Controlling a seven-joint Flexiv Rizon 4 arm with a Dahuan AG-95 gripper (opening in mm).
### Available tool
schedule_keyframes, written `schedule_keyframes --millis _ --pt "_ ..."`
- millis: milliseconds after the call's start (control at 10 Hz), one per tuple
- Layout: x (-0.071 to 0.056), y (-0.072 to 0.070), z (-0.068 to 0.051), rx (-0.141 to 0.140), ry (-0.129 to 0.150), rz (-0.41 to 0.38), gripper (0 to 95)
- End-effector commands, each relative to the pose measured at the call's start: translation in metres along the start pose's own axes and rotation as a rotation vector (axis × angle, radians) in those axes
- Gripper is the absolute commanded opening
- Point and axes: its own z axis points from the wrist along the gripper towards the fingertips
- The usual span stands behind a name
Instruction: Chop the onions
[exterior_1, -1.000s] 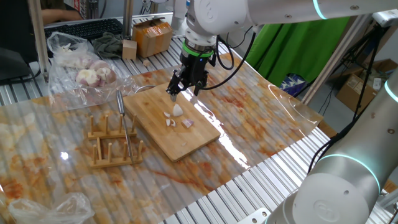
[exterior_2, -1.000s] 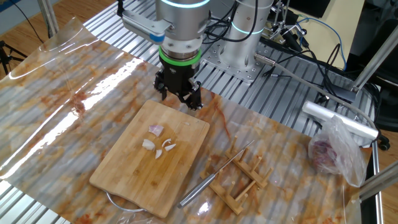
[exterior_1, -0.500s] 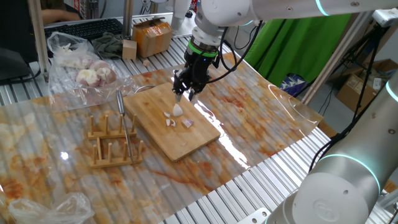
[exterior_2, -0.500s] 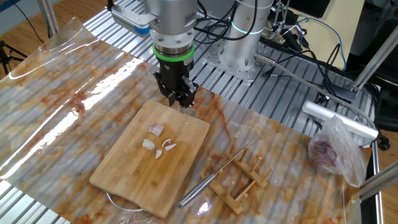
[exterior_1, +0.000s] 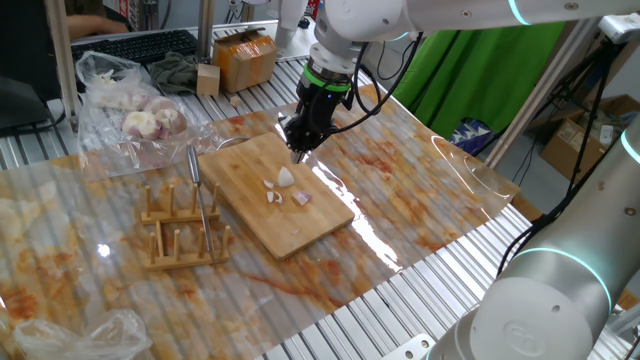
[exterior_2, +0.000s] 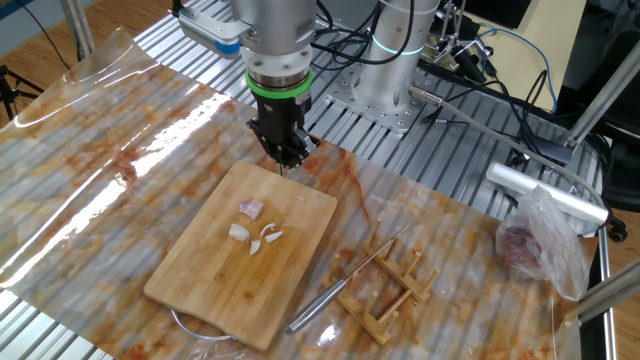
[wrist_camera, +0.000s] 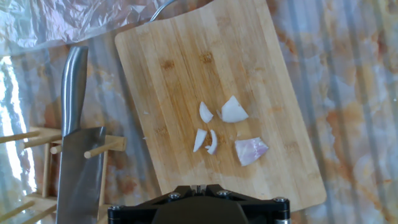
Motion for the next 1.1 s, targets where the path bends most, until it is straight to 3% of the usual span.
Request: schedule_keyframes --millis 100,900,1100 --pt "0.000 0.000 0.000 0.000 0.000 0.000 0.0" --pt "0.000 0.003 0.001 0.003 -0.002 0.000 0.0" --pt "0.003 0.017 0.004 0.047 -0.009 0.044 0.0"
